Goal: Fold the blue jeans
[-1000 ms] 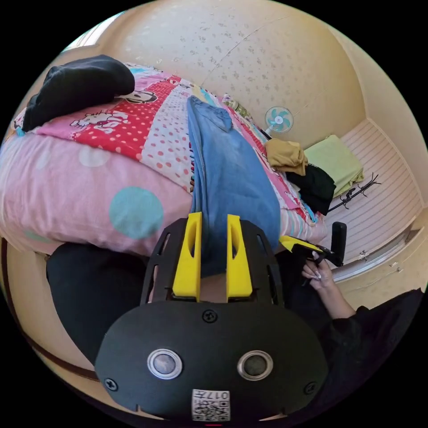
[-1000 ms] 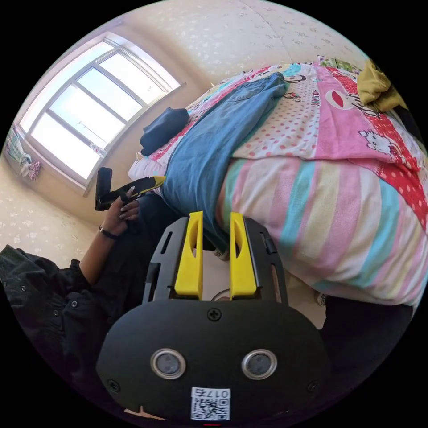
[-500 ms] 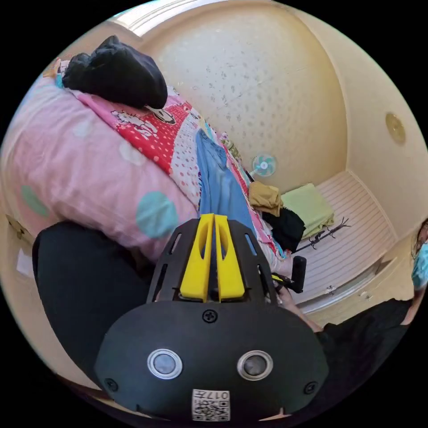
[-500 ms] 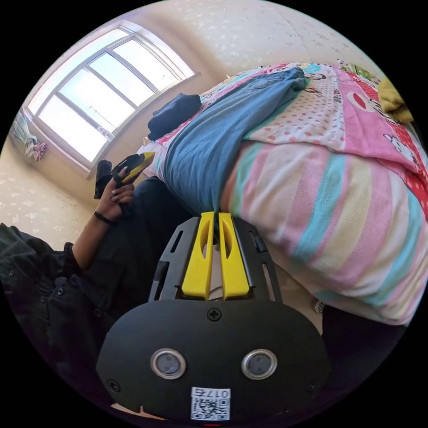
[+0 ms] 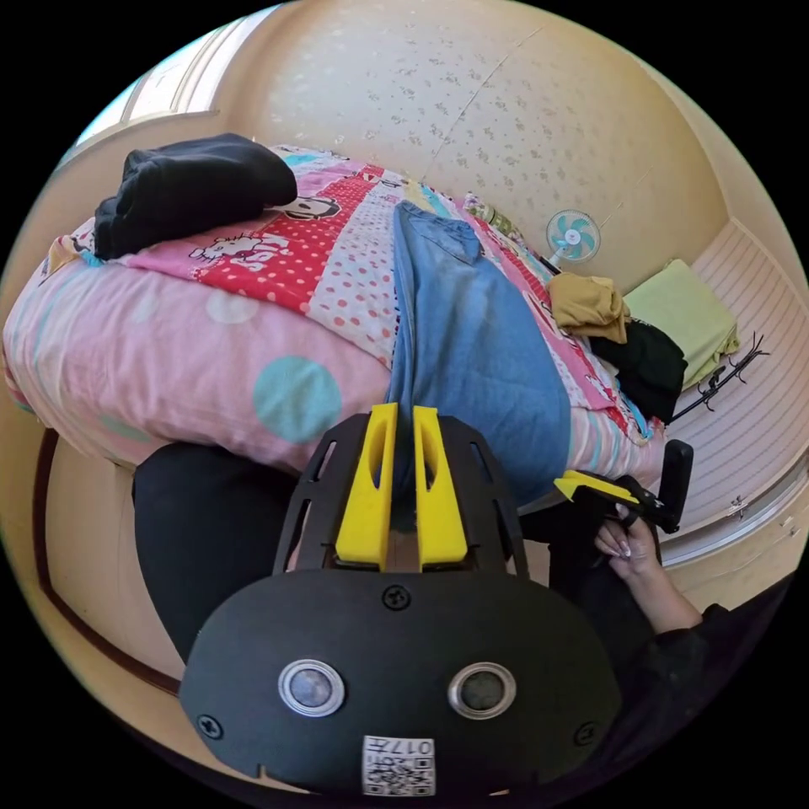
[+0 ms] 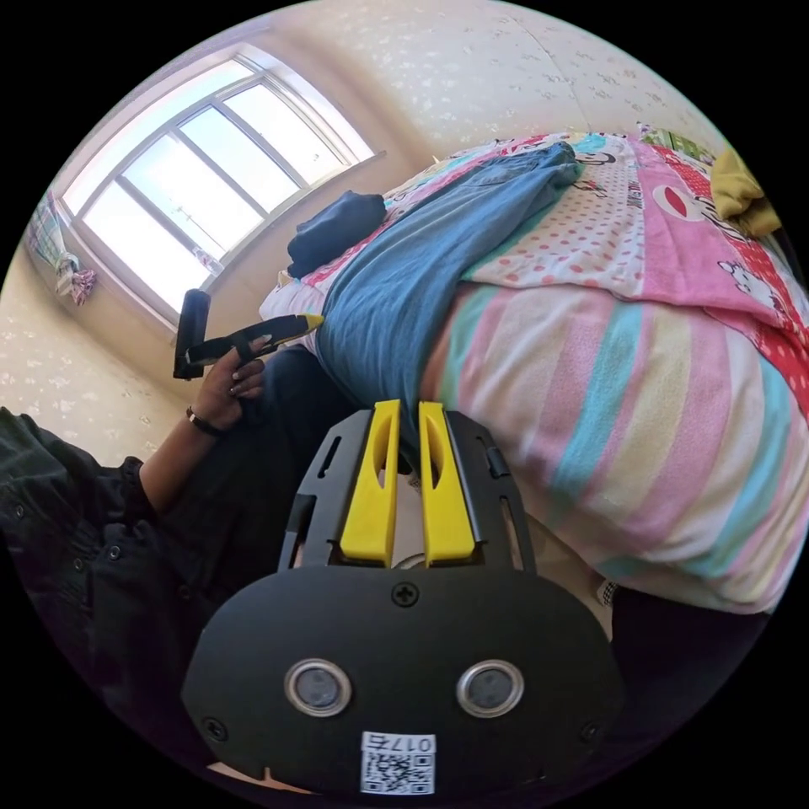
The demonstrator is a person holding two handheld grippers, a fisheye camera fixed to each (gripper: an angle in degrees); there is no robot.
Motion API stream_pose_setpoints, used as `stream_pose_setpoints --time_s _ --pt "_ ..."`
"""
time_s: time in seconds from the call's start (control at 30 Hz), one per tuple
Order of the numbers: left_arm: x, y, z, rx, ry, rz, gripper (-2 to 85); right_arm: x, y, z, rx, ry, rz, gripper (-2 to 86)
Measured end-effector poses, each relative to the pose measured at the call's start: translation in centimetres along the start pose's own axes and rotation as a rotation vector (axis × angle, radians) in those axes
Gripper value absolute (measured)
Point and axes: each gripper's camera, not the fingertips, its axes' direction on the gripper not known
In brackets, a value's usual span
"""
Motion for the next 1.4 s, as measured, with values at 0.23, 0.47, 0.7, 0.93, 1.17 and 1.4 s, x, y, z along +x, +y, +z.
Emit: stream_pose_setpoints --time_s 0.23,0.47,0.7,0.93,1.17,1.4 --pt "-0.6 1.3 -0.5 0.05 -0.003 -0.022 6.5 0.6 0.1 -1.1 0.018 -0.019 0.018 3.1" --pt "0.1 1.8 0.7 0.025 -0.054 0.014 6.6 0.9 0.0 -1.5 0.006 -0.022 0.024 3.1" --pt "0.1 2.3 1.3 0.023 -0.091 0.018 6.4 1.1 -0.2 -1.9 0.001 -0.029 0.034 3.0" --pt "-0.4 3.0 1.0 0.033 -0.103 -0.005 6.0 1.2 -0.2 -2.4 0.006 -0.029 0.036 2.9" --pt "-0.6 3.7 0.5 0.056 -0.112 0.002 5.3 1.1 -0.3 -2.4 -0.003 -0.028 0.034 3.1" --pt "-0.1 4.0 0.9 0.048 -0.126 0.037 5.2 1.2 -0.3 -2.4 -0.002 -0.033 0.045 3.0"
